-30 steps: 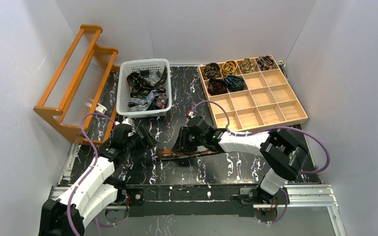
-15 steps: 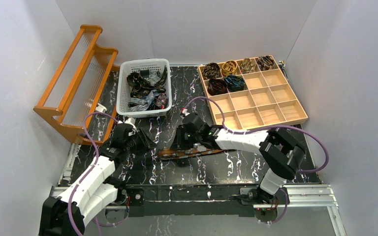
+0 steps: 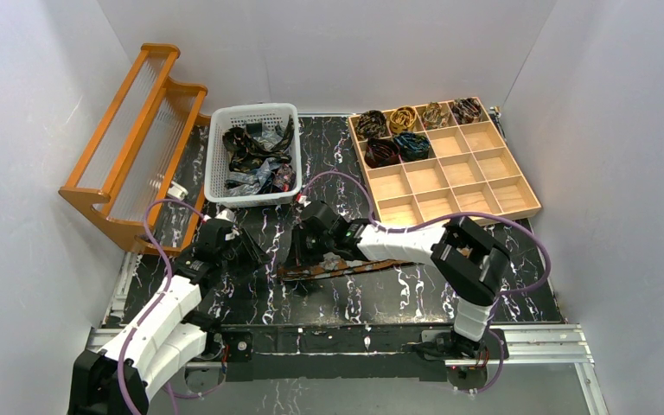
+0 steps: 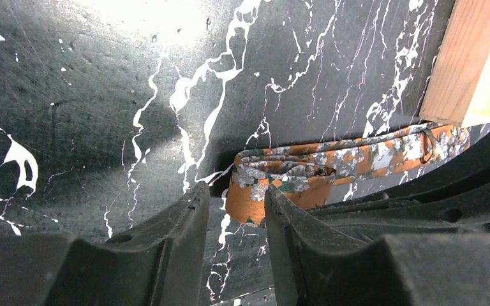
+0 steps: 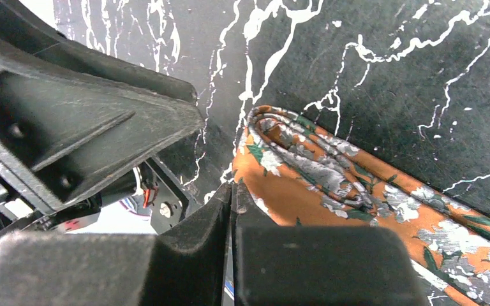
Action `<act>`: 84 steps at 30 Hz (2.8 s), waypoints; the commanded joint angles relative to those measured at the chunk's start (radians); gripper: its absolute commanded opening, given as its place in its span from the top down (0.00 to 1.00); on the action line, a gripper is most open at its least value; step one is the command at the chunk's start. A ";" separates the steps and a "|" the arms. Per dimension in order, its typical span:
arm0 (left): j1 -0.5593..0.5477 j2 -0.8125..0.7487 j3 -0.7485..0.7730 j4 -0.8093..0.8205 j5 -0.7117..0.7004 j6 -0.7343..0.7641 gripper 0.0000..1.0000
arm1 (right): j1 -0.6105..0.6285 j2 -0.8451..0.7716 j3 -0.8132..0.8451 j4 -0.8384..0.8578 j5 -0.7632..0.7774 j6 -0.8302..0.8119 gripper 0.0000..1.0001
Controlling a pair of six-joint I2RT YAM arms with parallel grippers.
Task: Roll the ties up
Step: Roll the tie at the center of the board.
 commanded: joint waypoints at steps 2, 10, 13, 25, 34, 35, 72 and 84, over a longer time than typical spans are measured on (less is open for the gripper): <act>0.004 -0.004 0.028 -0.021 -0.010 0.022 0.64 | -0.019 0.041 -0.028 -0.039 0.018 0.024 0.89; 0.004 0.011 0.004 0.035 0.066 0.041 0.58 | -0.079 0.079 -0.044 -0.078 0.009 -0.015 0.90; 0.004 0.022 -0.006 0.061 0.093 0.046 0.57 | -0.080 0.070 -0.046 -0.068 -0.021 -0.035 0.89; 0.003 0.111 -0.026 0.165 0.189 0.079 0.49 | -0.111 -0.150 -0.062 -0.080 0.000 -0.062 0.51; 0.003 0.150 -0.040 0.211 0.225 0.083 0.48 | -0.179 -0.175 -0.197 -0.038 -0.044 0.026 0.45; 0.004 0.153 -0.042 0.211 0.226 0.085 0.48 | -0.180 -0.167 -0.196 -0.036 -0.052 0.027 0.45; 0.004 0.164 -0.124 0.358 0.267 0.041 0.51 | -0.215 -0.074 -0.172 0.041 -0.151 -0.012 0.65; 0.003 0.191 -0.126 0.363 0.267 0.047 0.59 | -0.216 -0.051 -0.169 0.045 -0.175 -0.013 0.58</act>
